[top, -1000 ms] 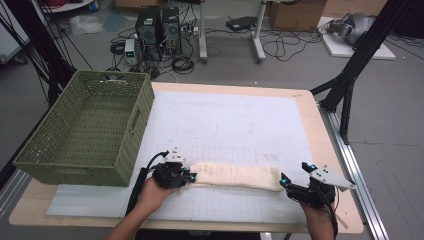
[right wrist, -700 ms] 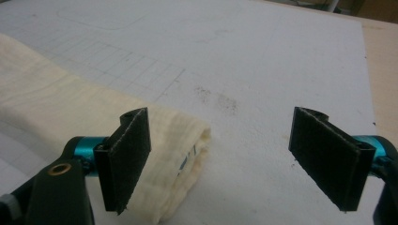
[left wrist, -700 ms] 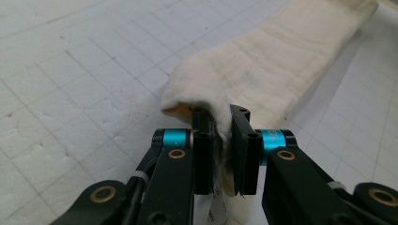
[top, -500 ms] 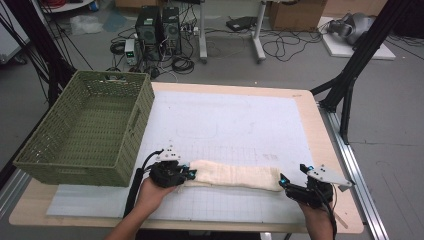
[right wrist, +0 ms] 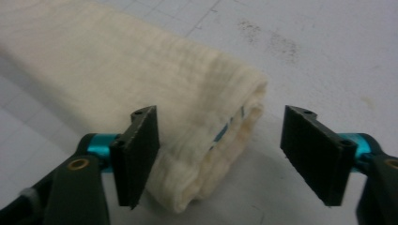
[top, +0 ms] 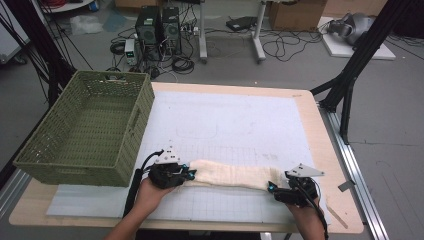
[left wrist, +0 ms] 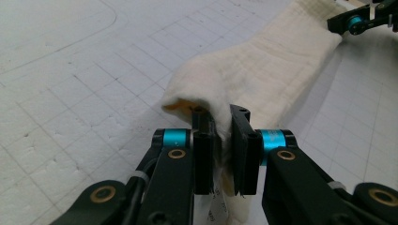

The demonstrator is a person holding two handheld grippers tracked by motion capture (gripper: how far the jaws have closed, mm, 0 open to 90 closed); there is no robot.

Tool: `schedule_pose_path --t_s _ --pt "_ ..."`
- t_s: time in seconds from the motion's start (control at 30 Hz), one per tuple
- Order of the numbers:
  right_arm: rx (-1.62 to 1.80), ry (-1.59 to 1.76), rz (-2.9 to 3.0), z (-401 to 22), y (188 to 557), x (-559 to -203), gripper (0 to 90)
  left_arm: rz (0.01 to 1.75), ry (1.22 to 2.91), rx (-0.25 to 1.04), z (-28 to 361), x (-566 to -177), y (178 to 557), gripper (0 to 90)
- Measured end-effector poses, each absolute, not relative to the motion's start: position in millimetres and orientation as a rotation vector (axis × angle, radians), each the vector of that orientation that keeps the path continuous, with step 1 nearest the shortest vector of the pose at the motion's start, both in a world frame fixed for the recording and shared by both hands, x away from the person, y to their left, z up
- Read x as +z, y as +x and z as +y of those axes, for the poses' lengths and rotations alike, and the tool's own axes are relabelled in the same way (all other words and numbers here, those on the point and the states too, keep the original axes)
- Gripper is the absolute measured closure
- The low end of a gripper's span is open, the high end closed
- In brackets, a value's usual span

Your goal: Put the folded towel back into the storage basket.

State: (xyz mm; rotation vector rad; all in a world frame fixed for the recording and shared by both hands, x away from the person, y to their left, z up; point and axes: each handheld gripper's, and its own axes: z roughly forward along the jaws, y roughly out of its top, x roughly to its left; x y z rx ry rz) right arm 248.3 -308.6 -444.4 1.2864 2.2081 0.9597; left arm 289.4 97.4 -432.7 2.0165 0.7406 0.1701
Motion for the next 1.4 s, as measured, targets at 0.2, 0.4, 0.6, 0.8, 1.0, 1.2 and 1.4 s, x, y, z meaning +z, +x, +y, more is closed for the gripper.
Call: schedule_pose_path --t_s 0.2,0.4,0.6,0.8,1.0,1.2,1.4 --pt "1.067 1.332 2.267 -311.9 248.6 -445.1 62.9 0.73 2.022 0.174 98.9 -432.3 289.0 80.4" --pt "1.145 1.384 2.292 -314.8 249.8 -446.1 78.9 0.76 2.022 0.149 100.6 -431.4 287.1 80.7" --pt "1.017 1.153 2.302 -303.2 243.7 -437.6 80.8 0.736 2.002 0.172 104.8 -427.1 283.0 80.6" --pt "1.085 1.023 2.254 -303.8 239.6 -431.0 80.6 0.72 1.957 0.185 114.9 -420.9 278.5 80.4" --pt "1.115 0.997 2.247 -301.8 239.7 -428.8 80.6 0.679 1.928 0.216 121.9 -413.3 271.4 80.4" --pt "1.153 0.963 2.231 -300.7 240.2 -426.5 80.6 0.653 1.908 0.248 126.8 -408.8 263.0 80.5" --pt "1.191 0.954 2.211 -300.1 240.4 -423.8 80.7 0.625 1.893 0.276 130.6 -403.7 255.3 80.5"
